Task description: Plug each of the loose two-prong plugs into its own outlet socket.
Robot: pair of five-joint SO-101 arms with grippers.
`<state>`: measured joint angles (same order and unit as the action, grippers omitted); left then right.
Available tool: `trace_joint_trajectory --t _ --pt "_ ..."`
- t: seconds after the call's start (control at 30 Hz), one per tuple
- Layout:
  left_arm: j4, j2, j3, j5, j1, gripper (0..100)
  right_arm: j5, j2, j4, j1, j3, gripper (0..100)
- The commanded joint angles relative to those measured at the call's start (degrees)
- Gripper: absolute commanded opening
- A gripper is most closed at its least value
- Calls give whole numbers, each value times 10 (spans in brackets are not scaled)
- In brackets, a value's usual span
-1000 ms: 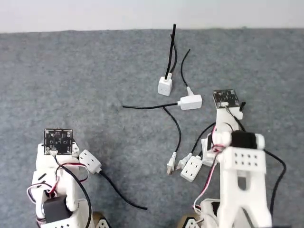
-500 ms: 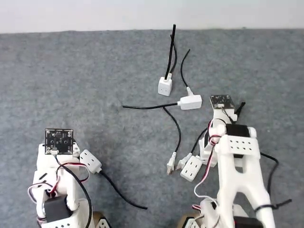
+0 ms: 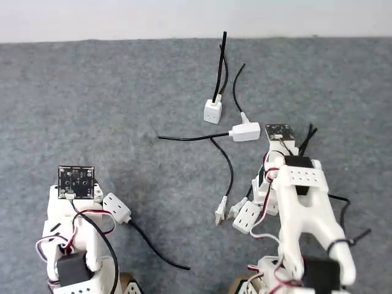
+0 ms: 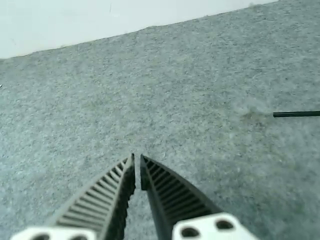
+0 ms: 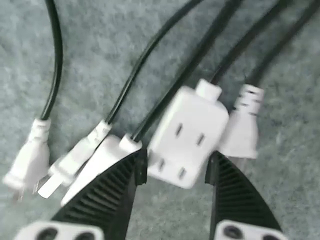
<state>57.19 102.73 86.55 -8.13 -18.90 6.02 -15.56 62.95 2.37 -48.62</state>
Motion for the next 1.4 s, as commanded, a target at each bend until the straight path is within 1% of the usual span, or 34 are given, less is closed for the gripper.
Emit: trace_joint_trajectory --t 0.0,0.23,0.33,0.37,0.47,0.5,0.57,0.63,0.77,0.83,0.9,0.97,1.07,1.23,1.37 --pt "-17 1 -5 5 1 12 -3 43 -44 -1 2 213" --pt "-17 1 -5 5 1 12 -3 73 -53 1 12 212" --pt "-17 1 -5 5 1 12 -3 73 -55 3 13 194" --pt "-17 1 -5 5 1 12 -5 73 -55 4 13 162" --pt "-17 1 -5 5 1 12 -4 73 -56 2 13 23" --pt "-17 1 -5 5 1 12 -3 73 -56 0 13 0" --pt "-17 1 -5 5 1 12 -3 73 -51 0 12 24" --pt "-17 1 -5 5 1 12 -1 73 -55 7 12 5" --pt "-16 1 -5 5 1 12 40 68 -56 24 16 8" --pt "-16 1 -5 5 1 12 53 68 -47 47 37 8" --pt "-16 1 -5 5 1 12 61 68 -30 75 69 7" --pt "-16 1 -5 5 1 12 88 68 -1 99 106 7" --pt "-16 1 -5 5 1 12 118 68 61 125 171 7" --pt "-16 1 -5 5 1 12 141 68 172 177 317 7" --pt "-18 1 0 5 1 12 164 74 208 220 378 7"
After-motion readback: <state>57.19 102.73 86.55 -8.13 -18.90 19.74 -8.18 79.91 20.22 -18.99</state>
